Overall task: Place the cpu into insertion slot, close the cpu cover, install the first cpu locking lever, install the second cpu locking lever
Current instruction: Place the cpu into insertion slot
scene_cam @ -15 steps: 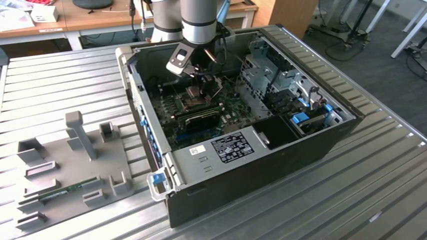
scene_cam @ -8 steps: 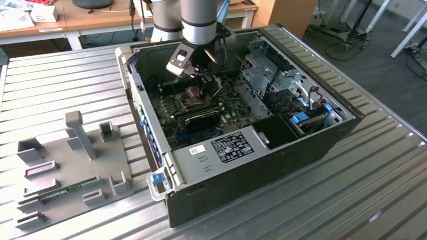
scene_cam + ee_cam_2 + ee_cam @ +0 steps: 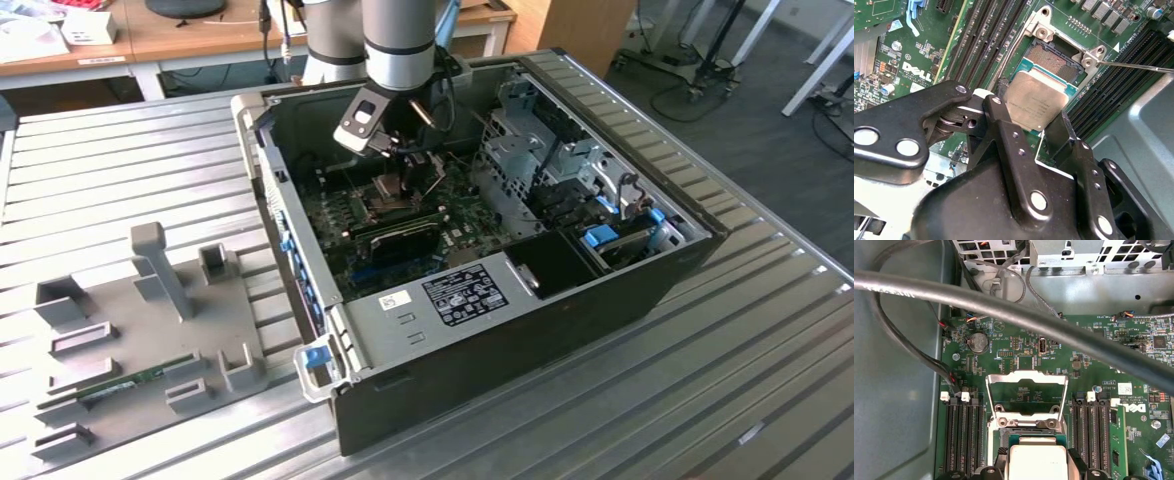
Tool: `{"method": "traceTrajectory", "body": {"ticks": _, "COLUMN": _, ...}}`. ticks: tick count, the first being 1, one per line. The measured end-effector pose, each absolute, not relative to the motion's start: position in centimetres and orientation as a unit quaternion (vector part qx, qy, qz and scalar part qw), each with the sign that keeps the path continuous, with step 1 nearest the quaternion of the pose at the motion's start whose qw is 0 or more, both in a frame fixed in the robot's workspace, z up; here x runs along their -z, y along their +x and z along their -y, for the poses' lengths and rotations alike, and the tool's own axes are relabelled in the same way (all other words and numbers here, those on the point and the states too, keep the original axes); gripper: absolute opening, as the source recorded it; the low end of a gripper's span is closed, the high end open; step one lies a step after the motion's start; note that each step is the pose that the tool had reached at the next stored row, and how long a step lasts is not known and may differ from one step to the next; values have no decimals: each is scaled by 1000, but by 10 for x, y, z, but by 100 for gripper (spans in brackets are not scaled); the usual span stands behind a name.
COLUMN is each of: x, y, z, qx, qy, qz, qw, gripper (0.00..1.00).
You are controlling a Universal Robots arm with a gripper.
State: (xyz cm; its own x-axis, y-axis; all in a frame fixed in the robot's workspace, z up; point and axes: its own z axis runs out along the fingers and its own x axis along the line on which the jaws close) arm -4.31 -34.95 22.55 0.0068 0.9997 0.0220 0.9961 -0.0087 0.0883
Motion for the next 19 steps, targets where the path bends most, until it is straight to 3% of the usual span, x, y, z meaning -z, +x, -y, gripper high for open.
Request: {"method": "traceTrajectory", "body": {"ticks": 19, "x": -214, "y": -44, "z": 346, "qx": -41, "qy": 709, "qz": -704, "qw": 23, "gripper": 54}}
